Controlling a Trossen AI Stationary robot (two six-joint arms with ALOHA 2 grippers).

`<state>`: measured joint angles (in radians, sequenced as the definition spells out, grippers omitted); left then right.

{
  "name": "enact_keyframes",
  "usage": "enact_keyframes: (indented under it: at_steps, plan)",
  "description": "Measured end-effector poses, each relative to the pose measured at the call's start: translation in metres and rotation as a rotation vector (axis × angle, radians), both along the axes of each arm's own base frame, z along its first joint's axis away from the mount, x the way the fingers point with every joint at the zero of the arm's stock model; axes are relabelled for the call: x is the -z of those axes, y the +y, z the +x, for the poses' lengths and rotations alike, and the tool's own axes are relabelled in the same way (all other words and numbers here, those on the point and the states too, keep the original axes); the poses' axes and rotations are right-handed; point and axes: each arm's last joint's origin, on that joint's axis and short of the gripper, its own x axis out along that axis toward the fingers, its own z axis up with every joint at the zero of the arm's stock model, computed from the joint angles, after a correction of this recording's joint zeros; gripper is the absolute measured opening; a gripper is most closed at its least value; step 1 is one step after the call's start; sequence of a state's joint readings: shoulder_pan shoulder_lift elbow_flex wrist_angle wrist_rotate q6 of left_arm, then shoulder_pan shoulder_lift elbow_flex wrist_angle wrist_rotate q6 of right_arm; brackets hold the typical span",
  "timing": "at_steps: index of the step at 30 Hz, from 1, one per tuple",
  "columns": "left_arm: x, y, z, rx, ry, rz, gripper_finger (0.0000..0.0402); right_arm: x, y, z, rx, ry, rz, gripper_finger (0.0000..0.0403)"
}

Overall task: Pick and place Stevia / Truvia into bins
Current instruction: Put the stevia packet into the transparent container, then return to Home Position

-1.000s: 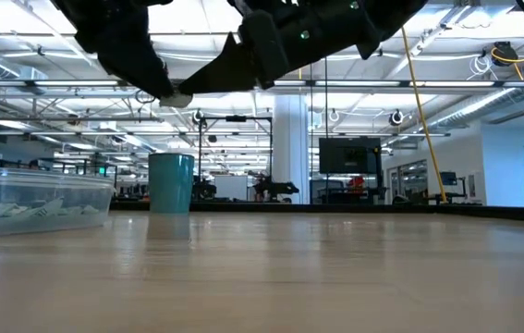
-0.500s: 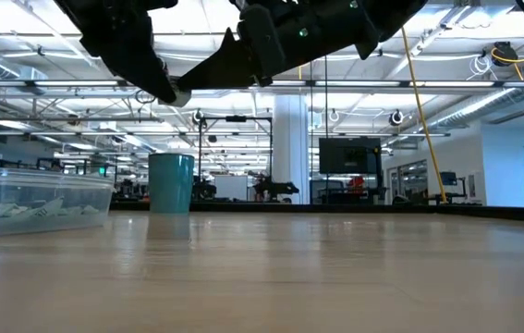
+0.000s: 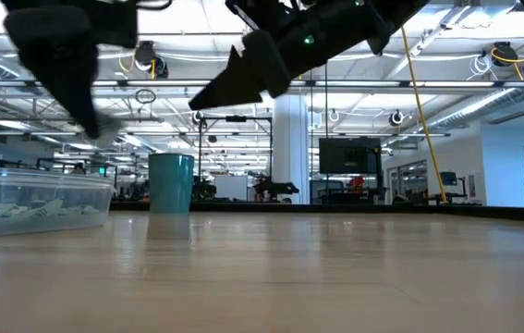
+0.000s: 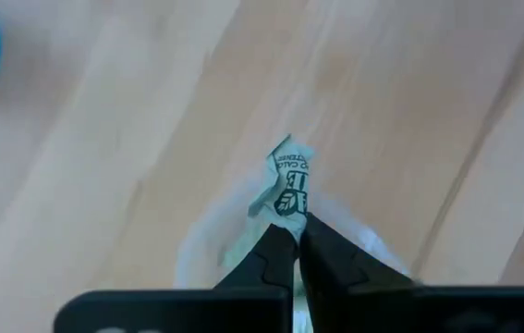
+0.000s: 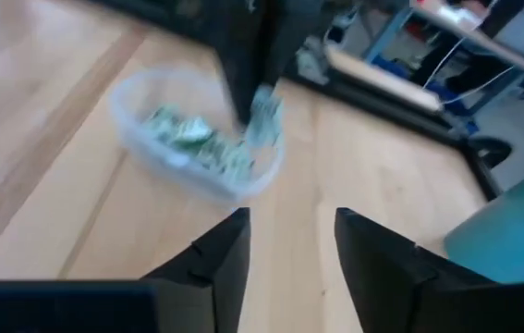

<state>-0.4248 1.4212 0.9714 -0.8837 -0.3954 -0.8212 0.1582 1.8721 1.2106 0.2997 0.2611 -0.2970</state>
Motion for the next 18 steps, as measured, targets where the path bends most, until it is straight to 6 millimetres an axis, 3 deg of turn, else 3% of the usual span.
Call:
enact_keyframes:
  at_steps: [4, 10, 18]
  plan:
    - [0.002, -0.004, -0.012, -0.117, 0.075, -0.071, 0.0017, 0.006, 0.006, -0.004, -0.012, 0.068, -0.001, 0.0157]
    - [0.003, -0.013, -0.013, -0.139, 0.072, -0.163, 0.0023, 0.01, 0.014, -0.008, -0.016, 0.118, 0.021, 0.0152]
    - [0.003, -0.009, -0.015, -0.157, 0.077, -0.106, 0.0097, 0.012, 0.021, -0.011, -0.034, 0.14, 0.016, 0.0155]
